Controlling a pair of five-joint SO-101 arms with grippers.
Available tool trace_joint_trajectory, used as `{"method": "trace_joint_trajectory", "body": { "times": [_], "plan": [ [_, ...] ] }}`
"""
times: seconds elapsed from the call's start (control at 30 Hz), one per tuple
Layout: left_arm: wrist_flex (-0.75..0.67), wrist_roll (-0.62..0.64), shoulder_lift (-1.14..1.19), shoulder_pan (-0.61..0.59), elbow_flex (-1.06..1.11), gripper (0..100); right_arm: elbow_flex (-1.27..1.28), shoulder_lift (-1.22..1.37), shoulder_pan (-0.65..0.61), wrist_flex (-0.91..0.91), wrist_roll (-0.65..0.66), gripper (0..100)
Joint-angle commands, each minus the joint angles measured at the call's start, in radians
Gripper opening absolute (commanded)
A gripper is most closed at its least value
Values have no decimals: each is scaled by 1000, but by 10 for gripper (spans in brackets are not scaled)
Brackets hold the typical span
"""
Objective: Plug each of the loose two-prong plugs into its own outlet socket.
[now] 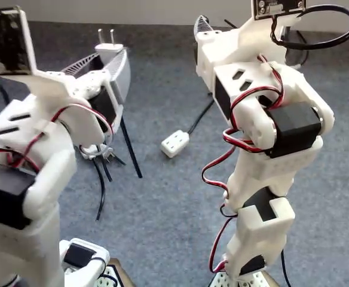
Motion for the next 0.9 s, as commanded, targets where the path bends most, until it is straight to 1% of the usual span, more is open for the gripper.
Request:
{"method": "trace_joint_trajectory", "body": {
  "times": [0.0,0.07,0.2,0.27,0.37,0.43,0.53,0.57,0.63,0.77,0.83,0.87],
  "plan": [
    [-324,6,-180,7,381,6,-8,-33,13,38,14,410],
    [-511,-15,-298,5,585,6,-8,-33,13,36,14,410],
    [-893,-157,-530,13,977,6,-8,-35,13,36,14,410],
    [-1069,-166,-624,12,1138,6,-8,-36,12,36,14,410],
    [-1238,-169,-717,7,1307,6,-27,-45,7,38,11,410],
    [-1292,-169,-745,7,1371,6,-42,-73,5,41,9,410],
    [-1330,-169,-750,7,1431,6,-22,-136,-21,42,8,393],
    [-1338,-167,-750,8,1445,6,5,-162,-35,42,8,365],
    [-1353,-164,-751,12,1474,6,88,-223,-79,42,8,273],
    [-1396,-164,-751,12,1524,6,294,-377,-249,41,14,84],
    [-1419,-164,-751,13,1550,6,404,-463,-348,38,15,31],
    [-1433,-164,-751,15,1557,6,456,-503,-398,38,17,26]
  ]
}}
